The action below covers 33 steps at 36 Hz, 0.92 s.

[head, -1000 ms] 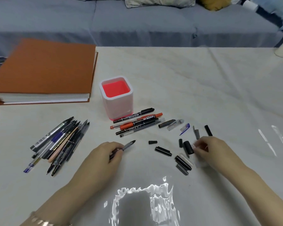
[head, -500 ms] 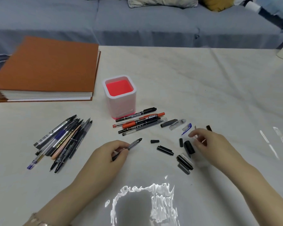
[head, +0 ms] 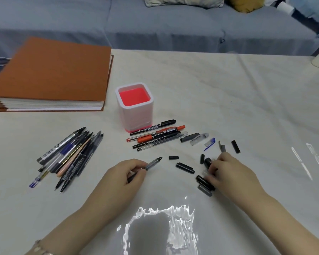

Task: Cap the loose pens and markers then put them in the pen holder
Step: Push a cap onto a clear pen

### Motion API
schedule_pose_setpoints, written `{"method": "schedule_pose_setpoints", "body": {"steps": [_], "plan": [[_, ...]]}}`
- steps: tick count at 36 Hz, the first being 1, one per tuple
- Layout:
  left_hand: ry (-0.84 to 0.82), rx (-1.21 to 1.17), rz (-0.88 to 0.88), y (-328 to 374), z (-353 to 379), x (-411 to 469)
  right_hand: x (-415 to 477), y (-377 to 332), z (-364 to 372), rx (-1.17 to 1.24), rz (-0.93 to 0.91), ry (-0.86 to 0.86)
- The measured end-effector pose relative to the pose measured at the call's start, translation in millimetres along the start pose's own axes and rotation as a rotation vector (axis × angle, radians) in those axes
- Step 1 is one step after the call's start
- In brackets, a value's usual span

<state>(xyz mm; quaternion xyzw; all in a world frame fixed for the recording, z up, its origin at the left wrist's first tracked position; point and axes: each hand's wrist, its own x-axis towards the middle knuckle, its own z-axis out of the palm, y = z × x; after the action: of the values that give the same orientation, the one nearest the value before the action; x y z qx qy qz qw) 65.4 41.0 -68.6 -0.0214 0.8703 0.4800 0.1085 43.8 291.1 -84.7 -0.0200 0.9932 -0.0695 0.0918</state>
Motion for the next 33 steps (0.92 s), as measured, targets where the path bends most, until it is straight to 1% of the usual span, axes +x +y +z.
{"method": "schedule_pose_setpoints", "body": {"steps": [4, 7, 9, 11, 13, 16, 18, 22, 24, 28, 33], "plan": [[0.005, 0.002, 0.016, 3, -1, -1, 7, -5, 7, -0.092, -0.047, 0.049], [0.011, -0.01, 0.034, 7, -2, -2, 9, -6, 10, -0.05, -0.104, 0.138], [0.018, -0.026, 0.035, 9, -2, -3, 10, -6, 9, 0.01, -0.073, 0.186], [0.026, -0.045, 0.033, 10, -2, -4, 10, -10, 2, 0.172, -0.045, 0.241], [0.033, -0.073, 0.032, 12, -2, -5, 8, -18, -10, 0.42, -0.035, 0.274], [0.035, -0.105, 0.033, 15, 0, -8, 4, -32, -28, 0.738, 0.024, 0.269], [0.035, -0.131, 0.027, 16, 0, -8, 1, -42, -37, 0.96, 0.058, 0.223], [0.035, -0.172, 0.023, 21, 0, -8, -6, -57, -42, 1.424, 0.116, 0.036], [0.031, -0.207, 0.02, 23, 0, -9, -8, -62, -41, 1.536, 0.139, 0.011], [0.006, -0.257, 0.024, 27, 0, -10, -10, -68, -38, 1.711, 0.208, 0.036], [-0.003, -0.27, 0.024, 28, 1, -13, -13, -72, -32, 1.741, 0.227, 0.108]]}}
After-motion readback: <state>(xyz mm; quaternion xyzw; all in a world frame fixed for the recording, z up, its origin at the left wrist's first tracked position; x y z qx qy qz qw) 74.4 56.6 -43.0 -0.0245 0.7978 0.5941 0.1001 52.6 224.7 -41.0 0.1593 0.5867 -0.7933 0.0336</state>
